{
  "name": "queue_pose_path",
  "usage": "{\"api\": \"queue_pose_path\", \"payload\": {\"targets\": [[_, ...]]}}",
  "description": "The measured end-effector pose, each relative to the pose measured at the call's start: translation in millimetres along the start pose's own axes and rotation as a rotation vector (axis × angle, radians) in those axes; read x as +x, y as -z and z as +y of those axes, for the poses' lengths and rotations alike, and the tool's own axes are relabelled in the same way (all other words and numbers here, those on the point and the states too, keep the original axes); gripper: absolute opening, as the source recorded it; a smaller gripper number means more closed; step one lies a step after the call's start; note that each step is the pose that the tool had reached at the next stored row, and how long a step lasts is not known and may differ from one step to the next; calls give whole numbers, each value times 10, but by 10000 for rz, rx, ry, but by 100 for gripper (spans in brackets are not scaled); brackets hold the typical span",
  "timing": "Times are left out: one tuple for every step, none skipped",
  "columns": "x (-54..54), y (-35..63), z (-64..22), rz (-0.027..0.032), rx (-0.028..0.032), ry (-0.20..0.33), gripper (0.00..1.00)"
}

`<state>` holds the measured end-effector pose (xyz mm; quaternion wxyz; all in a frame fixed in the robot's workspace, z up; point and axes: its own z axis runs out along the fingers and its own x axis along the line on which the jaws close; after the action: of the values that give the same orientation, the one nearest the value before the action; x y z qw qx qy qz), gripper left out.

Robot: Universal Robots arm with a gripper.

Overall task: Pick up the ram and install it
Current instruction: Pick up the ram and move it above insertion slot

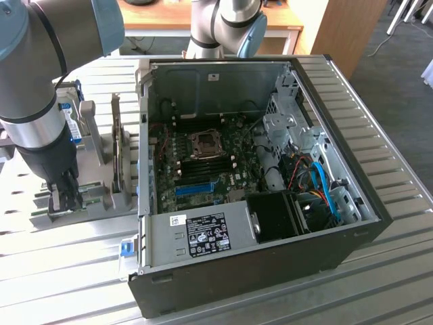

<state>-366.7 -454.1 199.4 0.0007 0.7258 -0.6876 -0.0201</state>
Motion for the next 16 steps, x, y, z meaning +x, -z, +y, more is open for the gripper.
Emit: {"api": "queue_pose_path", "payload": {"targets": [[0,1,0,0,0,0,12],[0,5,0,0,0,0,12],[0,14,0,2,-2,0,12],[-1,29,1,2,-2,0,12],[-1,45,1,1,0,0,12],[-2,63,2,1,-1,0,12],[-2,81,2,1,-1,0,12],[-3,102,3,0,0,0,12],[-4,122,3,0,0,0,12],[-4,141,4,0,-1,0,12],[-4,158,5,0,0,0,12],[-5,178,5,1,-1,0,12],[-6,196,6,0,0,0,12],[-6,215,6,0,0,0,12],[-7,234,7,0,0,0,12],[-7,254,7,0,0,0,12]]}}
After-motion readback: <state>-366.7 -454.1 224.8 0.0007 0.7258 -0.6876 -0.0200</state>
